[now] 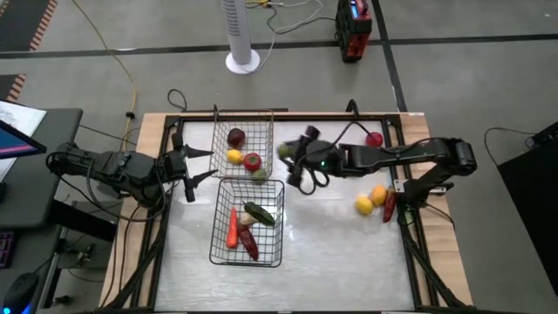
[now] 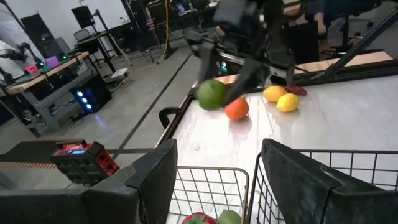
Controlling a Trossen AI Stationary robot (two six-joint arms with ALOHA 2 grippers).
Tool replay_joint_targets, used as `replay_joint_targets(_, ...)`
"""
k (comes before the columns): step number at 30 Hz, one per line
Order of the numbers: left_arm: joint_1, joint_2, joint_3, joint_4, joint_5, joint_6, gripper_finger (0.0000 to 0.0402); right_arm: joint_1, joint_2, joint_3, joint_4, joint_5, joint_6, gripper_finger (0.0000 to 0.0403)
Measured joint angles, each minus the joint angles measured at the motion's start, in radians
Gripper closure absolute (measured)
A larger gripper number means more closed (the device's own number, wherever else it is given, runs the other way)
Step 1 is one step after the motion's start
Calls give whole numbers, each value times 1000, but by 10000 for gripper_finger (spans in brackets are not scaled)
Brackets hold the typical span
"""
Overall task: Sort produce into baskets
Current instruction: Put the lime into the gold wire basket
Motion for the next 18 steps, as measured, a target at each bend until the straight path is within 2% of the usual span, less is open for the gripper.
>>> replay_joint_targets(4,0,0,0,0,3,-11,178,-41,80,0,272,-100,-61,150)
replay_joint_targets(8,0,-11,0,-1,4,-12,178,-101,188,8,411,-244,-14,149)
replay_joint_targets(12,0,-31,0,-2,3,-11,178,-152,284,83,321,-365,27,147)
replay_joint_targets(18,0,-48,0,-9,4,-7,178,-193,359,222,149,-487,45,126)
